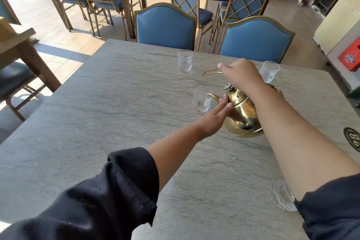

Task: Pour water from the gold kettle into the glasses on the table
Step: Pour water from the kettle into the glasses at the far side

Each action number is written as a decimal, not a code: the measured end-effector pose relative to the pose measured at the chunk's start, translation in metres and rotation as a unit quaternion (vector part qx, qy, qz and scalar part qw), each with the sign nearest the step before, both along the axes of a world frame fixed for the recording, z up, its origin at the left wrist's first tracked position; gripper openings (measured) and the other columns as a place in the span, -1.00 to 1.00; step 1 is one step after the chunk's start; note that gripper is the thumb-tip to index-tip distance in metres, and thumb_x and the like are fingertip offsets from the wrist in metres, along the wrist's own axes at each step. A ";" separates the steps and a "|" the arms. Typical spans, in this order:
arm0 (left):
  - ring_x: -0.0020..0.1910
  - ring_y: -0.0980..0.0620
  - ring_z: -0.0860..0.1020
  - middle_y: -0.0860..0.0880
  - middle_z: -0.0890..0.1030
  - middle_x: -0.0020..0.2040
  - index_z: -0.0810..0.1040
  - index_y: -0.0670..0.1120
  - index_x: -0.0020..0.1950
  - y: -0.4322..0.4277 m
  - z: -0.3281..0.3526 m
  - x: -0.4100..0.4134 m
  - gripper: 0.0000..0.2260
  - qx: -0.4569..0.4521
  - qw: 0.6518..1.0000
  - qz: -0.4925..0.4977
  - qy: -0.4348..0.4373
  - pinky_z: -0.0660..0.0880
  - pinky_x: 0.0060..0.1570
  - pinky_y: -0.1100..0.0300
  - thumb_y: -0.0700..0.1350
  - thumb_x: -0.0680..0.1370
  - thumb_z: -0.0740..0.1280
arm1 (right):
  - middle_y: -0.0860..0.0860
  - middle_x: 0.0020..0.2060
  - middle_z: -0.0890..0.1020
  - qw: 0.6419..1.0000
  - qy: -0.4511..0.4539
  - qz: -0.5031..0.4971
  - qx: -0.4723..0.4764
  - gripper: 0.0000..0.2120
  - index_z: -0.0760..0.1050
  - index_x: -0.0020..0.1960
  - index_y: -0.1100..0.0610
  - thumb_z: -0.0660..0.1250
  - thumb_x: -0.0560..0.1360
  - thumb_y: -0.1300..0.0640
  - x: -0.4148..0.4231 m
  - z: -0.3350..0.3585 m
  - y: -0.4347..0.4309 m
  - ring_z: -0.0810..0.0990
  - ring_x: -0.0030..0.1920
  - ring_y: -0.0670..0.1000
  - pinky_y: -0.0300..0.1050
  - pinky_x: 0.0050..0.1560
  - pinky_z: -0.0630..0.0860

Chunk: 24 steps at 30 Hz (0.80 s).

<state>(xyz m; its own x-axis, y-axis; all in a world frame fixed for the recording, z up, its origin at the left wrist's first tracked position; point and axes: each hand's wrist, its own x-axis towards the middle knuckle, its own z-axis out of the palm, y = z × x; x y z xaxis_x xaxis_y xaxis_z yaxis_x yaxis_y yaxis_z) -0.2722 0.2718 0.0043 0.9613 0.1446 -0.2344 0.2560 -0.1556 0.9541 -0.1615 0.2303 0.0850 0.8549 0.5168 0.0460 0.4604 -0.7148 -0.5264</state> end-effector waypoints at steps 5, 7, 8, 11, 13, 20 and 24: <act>0.53 -0.01 0.00 0.00 0.00 0.56 -0.03 0.07 0.54 0.001 0.000 0.000 -0.51 0.004 1.000 -0.004 -0.002 -0.06 0.49 0.01 0.09 0.64 0.00 | 0.00 -0.48 0.35 1.000 -0.003 -0.002 0.018 -0.54 0.29 -0.45 0.10 0.17 0.58 -0.07 -0.001 -0.001 -0.001 0.32 -0.42 -0.03 -0.13 -0.40 0.19; 0.53 -0.01 0.00 -0.01 0.00 0.56 -0.03 0.07 0.54 0.001 -0.001 0.000 -0.52 0.009 1.000 -0.005 -0.002 -0.06 0.48 0.02 0.09 0.64 0.00 | 0.01 -0.49 0.35 1.000 -0.007 -0.006 0.026 -0.53 0.30 -0.45 0.11 0.17 0.58 -0.07 -0.001 -0.002 -0.002 0.33 -0.43 -0.03 -0.14 -0.40 0.18; 0.53 -0.01 0.00 -0.01 0.01 0.56 -0.03 0.07 0.54 0.000 -0.001 0.000 -0.52 0.011 1.000 -0.005 -0.003 -0.06 0.48 0.02 0.09 0.64 0.00 | 0.01 -0.49 0.36 1.000 -0.009 -0.007 0.028 -0.53 0.32 -0.45 0.13 0.17 0.57 -0.07 -0.002 -0.002 -0.003 0.33 -0.43 -0.03 -0.14 -0.41 0.18; 0.53 0.00 -0.01 0.00 0.00 0.56 -0.03 0.07 0.54 0.000 -0.001 0.000 -0.52 0.016 1.000 -0.006 -0.002 -0.07 0.49 0.02 0.09 0.64 0.00 | 0.03 -0.50 0.38 0.999 -0.012 -0.012 0.035 -0.53 0.37 -0.43 0.16 0.17 0.57 -0.07 -0.003 -0.004 -0.005 0.36 -0.42 -0.01 -0.15 -0.40 0.22; 0.53 0.01 -0.02 0.00 -0.01 0.57 -0.03 0.05 0.54 0.000 -0.001 0.001 -0.52 0.016 1.000 -0.007 -0.004 -0.09 0.49 0.03 0.08 0.64 0.00 | 0.02 -0.52 0.35 0.998 -0.014 -0.021 0.051 -0.51 0.33 -0.46 0.16 0.18 0.57 -0.07 -0.003 -0.006 -0.008 0.33 -0.45 0.00 -0.14 -0.40 0.22; 0.53 -0.02 -0.04 -0.01 -0.05 0.57 -0.02 0.06 0.54 -0.002 -0.002 0.000 -0.53 0.044 0.999 -0.016 -0.003 -0.10 0.46 0.01 0.07 0.65 -0.02 | 0.02 -0.54 0.31 0.991 -0.007 -0.064 0.121 -0.49 0.26 -0.49 0.15 0.19 0.56 -0.08 -0.006 -0.014 -0.022 0.28 -0.47 0.00 -0.11 -0.38 0.22; 0.53 -0.02 -0.05 0.01 -0.06 0.57 0.00 0.06 0.54 -0.002 -0.001 -0.002 -0.54 0.058 0.998 -0.021 -0.008 -0.10 0.45 0.01 0.07 0.65 -0.01 | 0.01 -0.53 0.34 0.976 0.013 -0.099 0.193 -0.50 0.30 -0.48 0.13 0.19 0.56 -0.09 -0.012 -0.022 -0.032 0.30 -0.47 -0.03 -0.13 -0.37 0.25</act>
